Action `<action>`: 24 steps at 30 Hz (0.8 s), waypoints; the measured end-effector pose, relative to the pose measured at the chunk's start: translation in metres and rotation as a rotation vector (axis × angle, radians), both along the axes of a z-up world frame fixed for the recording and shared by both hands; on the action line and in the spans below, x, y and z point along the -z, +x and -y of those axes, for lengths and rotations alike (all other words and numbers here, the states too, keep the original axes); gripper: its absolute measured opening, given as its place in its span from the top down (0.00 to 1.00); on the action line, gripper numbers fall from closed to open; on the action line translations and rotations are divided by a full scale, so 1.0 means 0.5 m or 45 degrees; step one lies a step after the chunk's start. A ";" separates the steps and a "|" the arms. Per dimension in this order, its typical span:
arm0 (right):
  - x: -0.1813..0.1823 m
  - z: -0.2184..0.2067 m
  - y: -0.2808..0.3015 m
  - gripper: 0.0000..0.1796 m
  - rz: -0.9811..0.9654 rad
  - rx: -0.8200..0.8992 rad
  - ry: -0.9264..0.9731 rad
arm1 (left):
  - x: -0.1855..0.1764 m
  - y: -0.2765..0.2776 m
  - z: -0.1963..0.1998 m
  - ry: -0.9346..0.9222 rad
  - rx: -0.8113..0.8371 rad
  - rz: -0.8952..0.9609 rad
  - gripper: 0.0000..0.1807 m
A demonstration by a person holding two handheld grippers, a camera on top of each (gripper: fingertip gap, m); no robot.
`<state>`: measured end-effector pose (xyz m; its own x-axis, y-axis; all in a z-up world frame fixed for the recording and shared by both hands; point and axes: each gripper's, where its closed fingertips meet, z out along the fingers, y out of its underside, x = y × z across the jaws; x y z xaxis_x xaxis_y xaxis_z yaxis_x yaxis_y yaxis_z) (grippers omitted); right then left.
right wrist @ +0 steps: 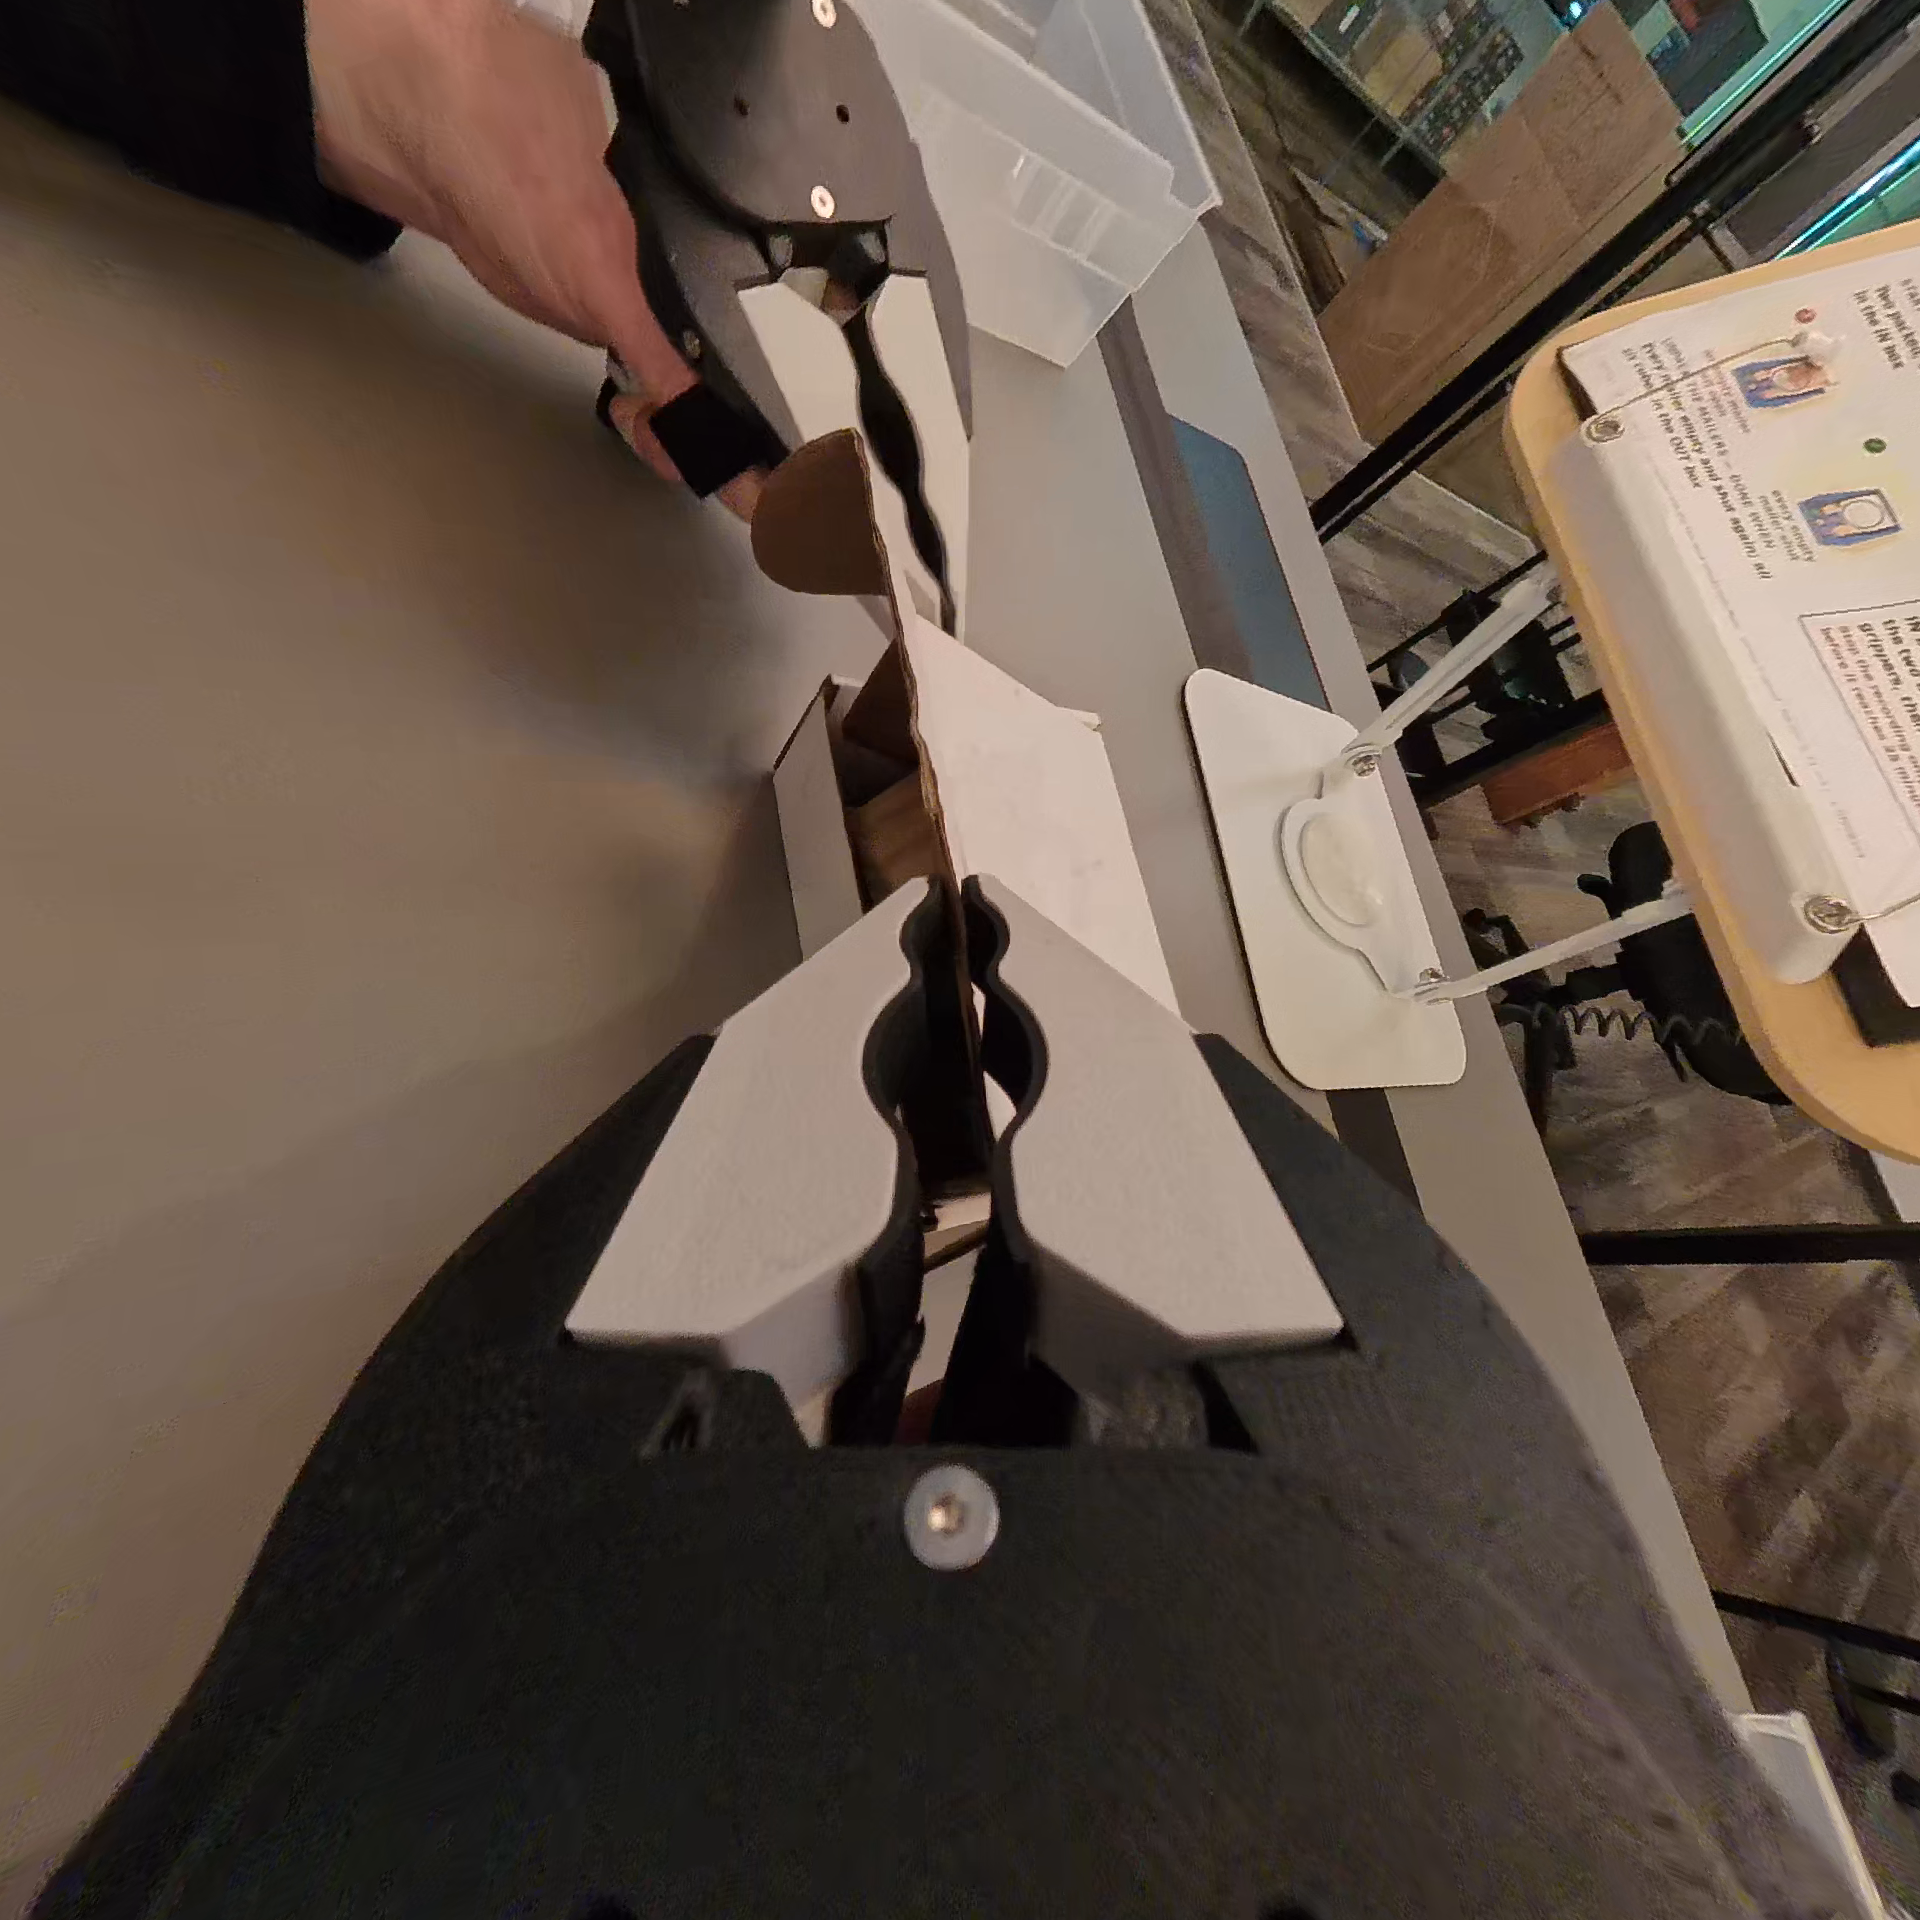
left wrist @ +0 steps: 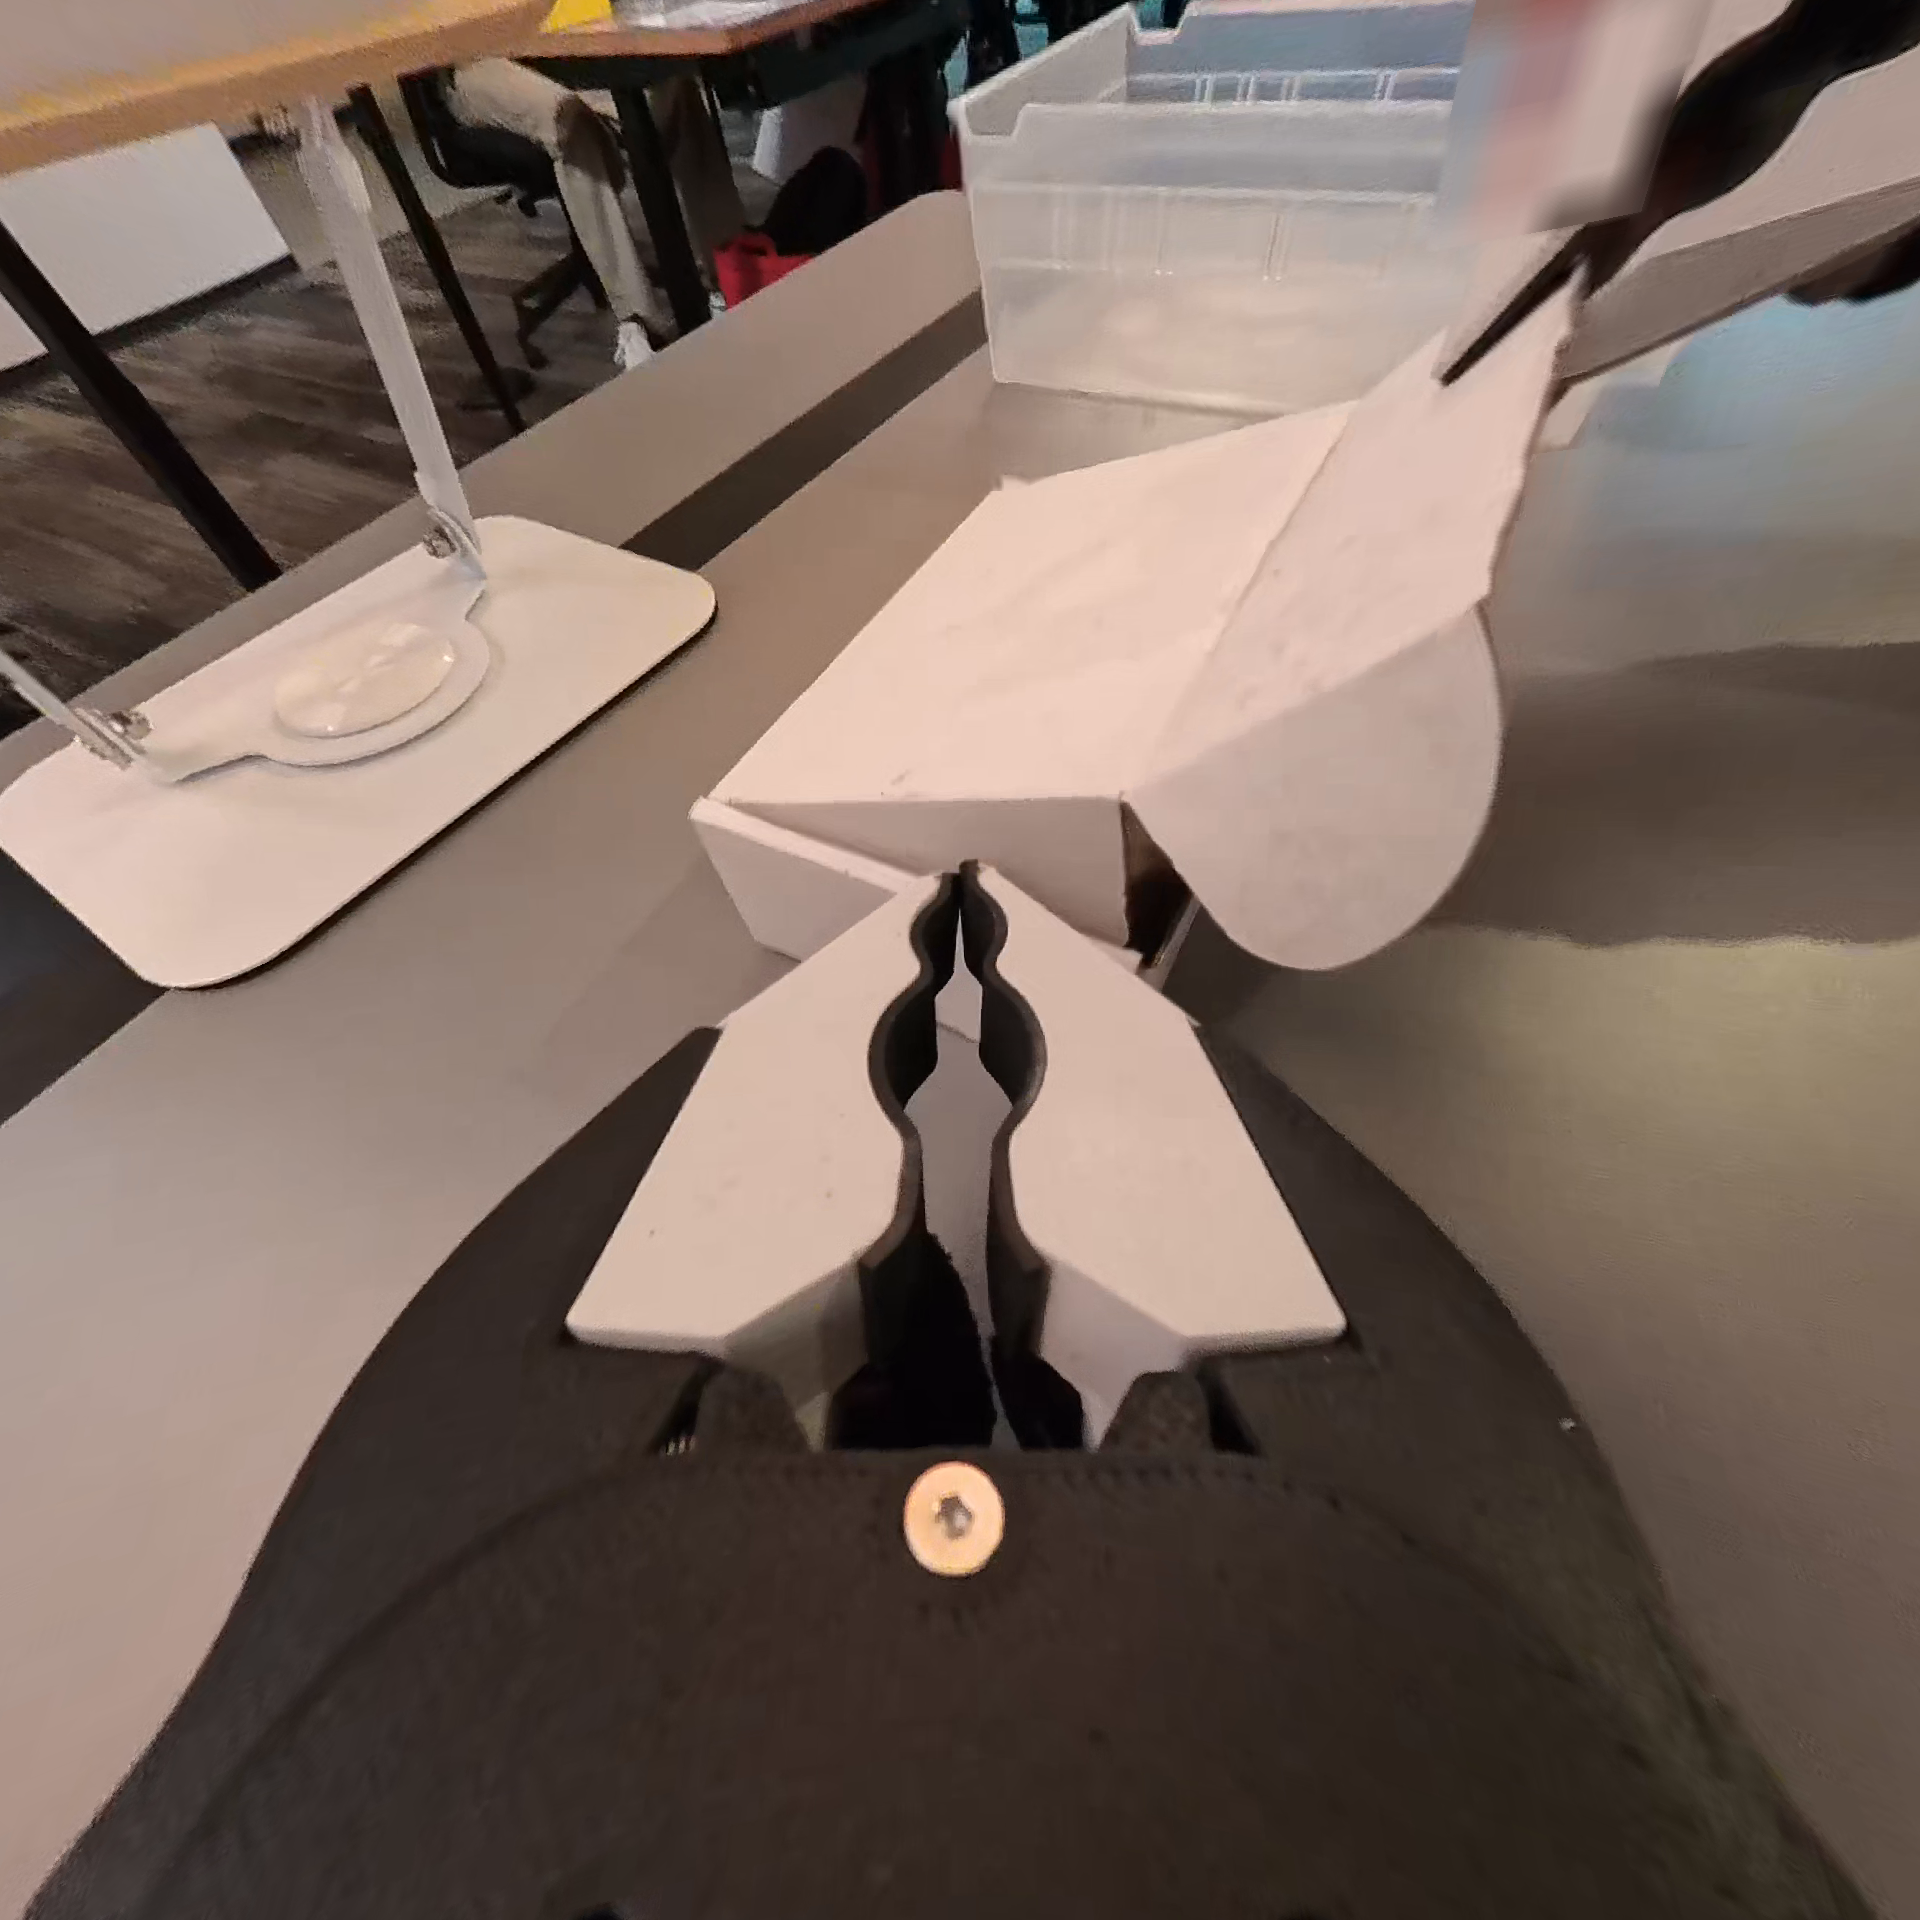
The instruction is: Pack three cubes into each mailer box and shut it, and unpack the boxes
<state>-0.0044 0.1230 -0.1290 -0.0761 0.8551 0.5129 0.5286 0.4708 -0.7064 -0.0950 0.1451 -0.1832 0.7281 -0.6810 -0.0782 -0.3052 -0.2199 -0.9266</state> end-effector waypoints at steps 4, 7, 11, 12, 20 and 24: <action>-0.030 -0.011 -0.005 1.00 -0.026 0.021 -0.033 | 0.010 0.019 0.009 0.016 0.054 -0.073 1.00; -0.055 -0.027 -0.009 1.00 -0.039 0.055 -0.105 | 0.018 0.031 0.013 0.020 0.089 -0.132 1.00; -0.097 -0.070 -0.024 1.00 -0.039 0.131 -0.152 | 0.030 0.049 0.021 0.024 0.136 -0.225 1.00; -0.109 -0.088 -0.029 1.00 -0.039 0.149 -0.119 | 0.030 0.050 0.022 0.021 0.139 -0.235 1.00; -0.086 -0.286 -0.078 0.99 0.212 0.421 0.213 | 0.032 0.051 0.030 0.009 0.162 -0.248 1.00; 0.021 -0.365 -0.087 0.99 0.370 0.474 0.172 | 0.034 0.061 0.048 -0.016 0.202 -0.251 1.00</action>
<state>-0.0481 0.3056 -0.1397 0.0660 0.7788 0.6238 0.8446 0.2893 -0.4504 -0.0645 0.1211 -0.2000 0.5838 -0.7872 -0.1989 -0.5115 -0.1662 -0.8431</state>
